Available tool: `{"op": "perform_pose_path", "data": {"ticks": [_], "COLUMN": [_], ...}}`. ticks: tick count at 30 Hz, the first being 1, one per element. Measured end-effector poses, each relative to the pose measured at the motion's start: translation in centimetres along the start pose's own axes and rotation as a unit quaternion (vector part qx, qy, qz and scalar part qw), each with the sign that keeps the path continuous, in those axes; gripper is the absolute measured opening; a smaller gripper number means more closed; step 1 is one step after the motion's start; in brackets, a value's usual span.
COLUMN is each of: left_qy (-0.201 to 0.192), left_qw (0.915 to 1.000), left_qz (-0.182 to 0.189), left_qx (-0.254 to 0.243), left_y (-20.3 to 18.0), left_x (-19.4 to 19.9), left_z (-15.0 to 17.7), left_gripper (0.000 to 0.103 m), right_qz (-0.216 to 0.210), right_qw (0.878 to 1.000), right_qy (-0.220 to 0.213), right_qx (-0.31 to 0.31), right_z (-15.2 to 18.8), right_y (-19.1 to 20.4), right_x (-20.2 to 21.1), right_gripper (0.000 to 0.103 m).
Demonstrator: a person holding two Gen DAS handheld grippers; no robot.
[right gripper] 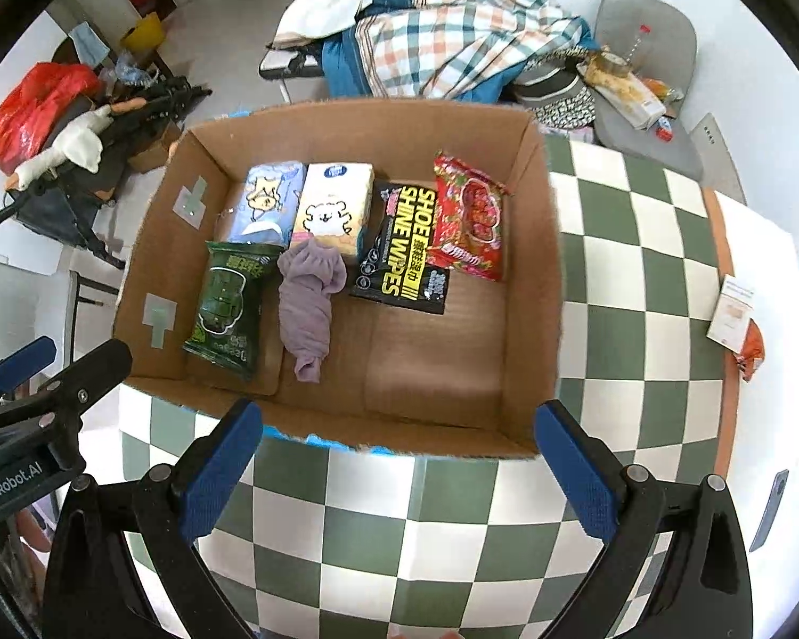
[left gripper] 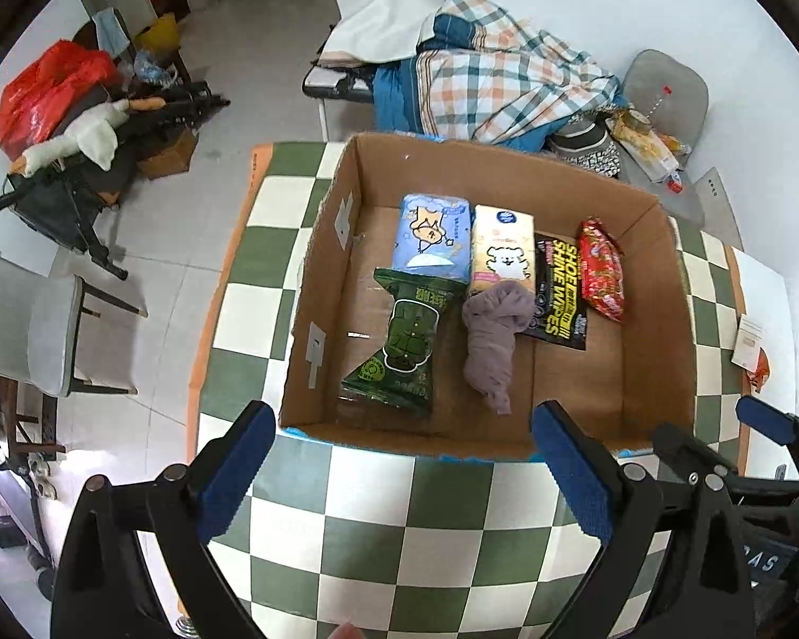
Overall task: Organize soft objects
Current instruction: 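Grasp the white card box with the left tool while the right grasps the orange snack bag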
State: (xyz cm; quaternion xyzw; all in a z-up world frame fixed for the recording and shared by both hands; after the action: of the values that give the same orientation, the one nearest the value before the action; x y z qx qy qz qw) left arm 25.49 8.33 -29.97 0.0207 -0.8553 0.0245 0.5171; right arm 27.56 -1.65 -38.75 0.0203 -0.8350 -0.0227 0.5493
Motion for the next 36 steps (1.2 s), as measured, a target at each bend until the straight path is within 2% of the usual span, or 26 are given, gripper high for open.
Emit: {"op": "perform_pose_path", "data": {"ticks": [9, 13, 17, 19, 22, 25, 28, 31, 32, 36], "left_qy": [-0.036, -0.054, -0.083, -0.095, -0.095, -0.077, -0.036, 0.027, 0.053, 0.115], "left_qw": [0.9992, 0.998, 0.9937, 0.9906, 0.9853, 0.9779, 0.972, 0.9651, 0.9605, 0.9494], "left_qz": [0.014, 0.02, 0.034, 0.047, 0.067, 0.094, 0.111, 0.118, 0.116, 0.113], "left_qx": [-0.008, -0.028, -0.066, -0.086, -0.125, -0.17, -0.204, -0.232, -0.247, -0.269], "left_y": [-1.7, -4.3, -9.9, -13.3, -19.5, -26.6, -33.1, -38.8, -40.8, -45.3], "left_x": [5.0, 6.3, 6.7, 6.3, 5.0, 2.6, -0.8, -5.1, -7.0, -11.9], "left_z": [-0.8, -2.0, -4.1, -4.9, -5.8, -5.9, -5.2, -3.7, -2.9, -0.1], "left_gripper": [0.099, 0.099, 0.099, 0.099, 0.099, 0.099, 0.099, 0.099, 0.099, 0.099], "right_qz": [-0.023, -0.047, -0.057, -0.049, -0.022, 0.015, 0.051, 0.079, 0.086, 0.089], "right_qw": [0.999, 0.997, 0.995, 0.994, 0.991, 0.986, 0.983, 0.985, 0.986, 0.986], "right_qy": [-0.032, -0.033, -0.031, -0.035, -0.039, -0.036, -0.02, 0.014, 0.03, 0.093], "right_qx": [-0.021, -0.042, -0.081, -0.096, -0.126, -0.162, -0.173, -0.153, -0.14, -0.103], "right_z": [0.3, 0.5, 0.9, 1.1, 1.6, 2.7, 3.8, 4.6, 4.8, 5.2], "right_y": [-1.1, -2.2, -6.2, -9.0, -15.3, -23.6, -31.5, -38.7, -40.7, -46.8], "right_x": [5.2, 6.6, 7.7, 8.2, 8.5, 8.2, 6.6, 3.5, 2.2, -3.6], "right_gripper": [0.103, 0.103, 0.103, 0.103, 0.103, 0.103, 0.103, 0.103, 0.103, 0.103]}}
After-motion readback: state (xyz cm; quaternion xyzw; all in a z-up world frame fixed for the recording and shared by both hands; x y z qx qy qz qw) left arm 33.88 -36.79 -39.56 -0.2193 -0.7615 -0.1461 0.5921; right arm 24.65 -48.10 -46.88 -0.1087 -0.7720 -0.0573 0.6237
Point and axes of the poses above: each gripper's, at about its wrist camera, not at the fingertips, and x roughly against the way its jaws point, y to its left, z to its underside, the point moved 9 cm from there along -x, roughly the way its jaws point, and after that the axes turned 13 degrees about -y, right-handed, at the moved point
